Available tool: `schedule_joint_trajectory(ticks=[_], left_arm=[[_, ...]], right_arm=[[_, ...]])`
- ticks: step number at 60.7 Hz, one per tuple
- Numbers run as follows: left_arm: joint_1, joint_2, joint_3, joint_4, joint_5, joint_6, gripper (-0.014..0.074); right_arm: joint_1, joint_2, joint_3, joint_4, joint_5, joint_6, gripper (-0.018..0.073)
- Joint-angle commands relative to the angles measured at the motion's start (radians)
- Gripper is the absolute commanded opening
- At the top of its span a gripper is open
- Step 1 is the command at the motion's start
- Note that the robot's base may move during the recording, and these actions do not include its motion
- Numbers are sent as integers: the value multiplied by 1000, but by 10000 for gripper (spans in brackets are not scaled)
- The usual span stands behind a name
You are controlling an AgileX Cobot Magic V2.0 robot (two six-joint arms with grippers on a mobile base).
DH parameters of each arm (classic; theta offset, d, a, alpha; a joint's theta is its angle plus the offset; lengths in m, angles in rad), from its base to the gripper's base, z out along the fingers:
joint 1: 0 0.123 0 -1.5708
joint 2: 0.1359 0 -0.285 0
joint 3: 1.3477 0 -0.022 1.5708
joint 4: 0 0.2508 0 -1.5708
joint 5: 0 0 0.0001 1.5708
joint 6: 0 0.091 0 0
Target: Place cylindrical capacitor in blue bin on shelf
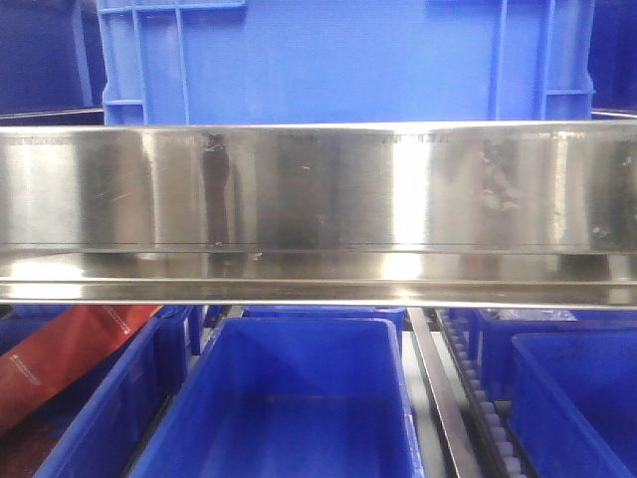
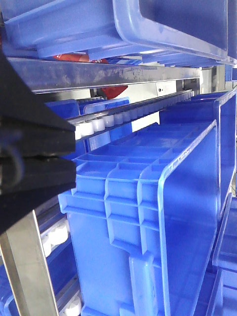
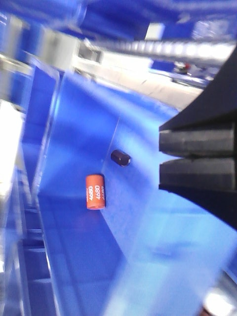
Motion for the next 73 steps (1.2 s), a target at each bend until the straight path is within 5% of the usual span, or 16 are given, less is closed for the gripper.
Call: schedule_joint_trajectory(ticks=[1,17,66,73], left_arm=[[4,-5,1,-9,-18,-13,-111],[4,-5,1,-9,-18,-13,-111],[5,-10,7,-9,-20,-13,-111],[45,-54,52,55,-55,-13,-111]], right_arm=[[-3,-102,96,-6,-69,-1,-162],[-3,-295,244,-6,-90,-1,-162],[-3,-297,244,-4,-111,-1,-162],[-3,-297,244,-4,-111,-1,-162]])
